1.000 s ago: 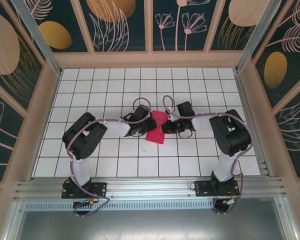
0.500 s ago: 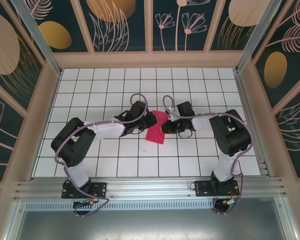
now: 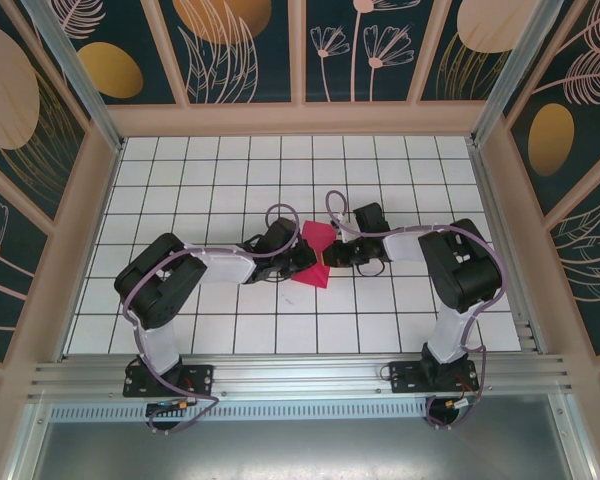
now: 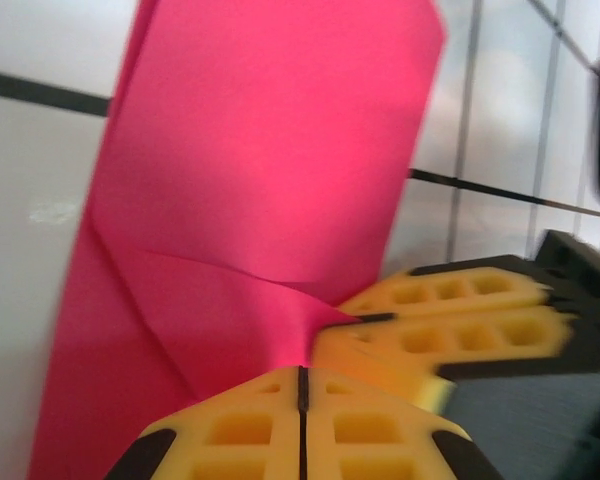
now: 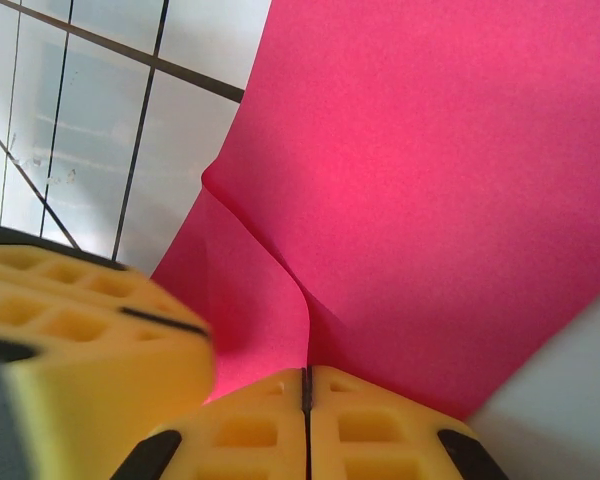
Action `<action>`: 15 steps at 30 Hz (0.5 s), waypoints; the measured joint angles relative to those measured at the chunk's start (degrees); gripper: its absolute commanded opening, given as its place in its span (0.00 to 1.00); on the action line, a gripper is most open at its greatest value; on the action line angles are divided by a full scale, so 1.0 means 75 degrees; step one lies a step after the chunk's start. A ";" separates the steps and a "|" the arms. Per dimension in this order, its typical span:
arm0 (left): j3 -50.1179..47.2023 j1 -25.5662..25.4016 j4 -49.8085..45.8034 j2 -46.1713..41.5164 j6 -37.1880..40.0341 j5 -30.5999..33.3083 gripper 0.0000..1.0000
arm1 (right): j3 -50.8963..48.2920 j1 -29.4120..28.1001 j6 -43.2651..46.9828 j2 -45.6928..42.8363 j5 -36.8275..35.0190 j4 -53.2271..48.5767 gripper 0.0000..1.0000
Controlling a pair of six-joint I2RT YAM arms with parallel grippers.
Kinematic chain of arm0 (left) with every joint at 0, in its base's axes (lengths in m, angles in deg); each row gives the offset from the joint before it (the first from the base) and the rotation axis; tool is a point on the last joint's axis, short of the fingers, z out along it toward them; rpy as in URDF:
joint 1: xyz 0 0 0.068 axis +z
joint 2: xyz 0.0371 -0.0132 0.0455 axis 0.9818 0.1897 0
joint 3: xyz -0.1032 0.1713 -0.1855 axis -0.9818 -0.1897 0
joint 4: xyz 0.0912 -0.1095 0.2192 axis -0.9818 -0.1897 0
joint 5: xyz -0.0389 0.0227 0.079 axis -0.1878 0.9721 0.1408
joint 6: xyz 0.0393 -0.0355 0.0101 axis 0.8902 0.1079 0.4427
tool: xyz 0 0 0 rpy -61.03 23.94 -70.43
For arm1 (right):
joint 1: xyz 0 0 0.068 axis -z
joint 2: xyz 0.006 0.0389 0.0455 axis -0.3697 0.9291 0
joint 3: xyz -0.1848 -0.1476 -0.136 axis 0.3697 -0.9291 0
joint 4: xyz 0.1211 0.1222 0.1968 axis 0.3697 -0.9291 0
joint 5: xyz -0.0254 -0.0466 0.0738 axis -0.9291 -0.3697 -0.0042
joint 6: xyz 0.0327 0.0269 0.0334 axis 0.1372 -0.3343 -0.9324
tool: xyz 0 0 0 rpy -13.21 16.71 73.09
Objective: Fold a paper plane with a square sheet of paper (pick it up from the middle)
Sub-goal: Fold the triangle a second time at the center of the table.
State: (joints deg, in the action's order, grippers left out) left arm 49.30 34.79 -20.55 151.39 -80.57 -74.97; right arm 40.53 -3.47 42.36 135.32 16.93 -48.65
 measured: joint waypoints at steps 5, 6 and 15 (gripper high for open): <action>0.0061 0.0000 -0.0003 0.0224 0.0006 0.0006 0.11 | 0.0012 0.0000 -0.0003 0.0015 0.0020 0.0000 0.09; 0.0061 0.0000 -0.0006 0.0224 0.0006 0.0006 0.11 | 0.0012 0.0000 -0.0003 0.0015 0.0023 0.0000 0.09; 0.0061 -0.0035 -0.0204 -0.0111 0.0122 -0.0006 0.13 | 0.0017 0.0000 -0.0006 0.0015 0.0044 0.0000 0.09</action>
State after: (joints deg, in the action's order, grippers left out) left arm 49.76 34.53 -22.08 150.56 -79.65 -75.01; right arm 40.66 -3.47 42.32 135.43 17.25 -48.65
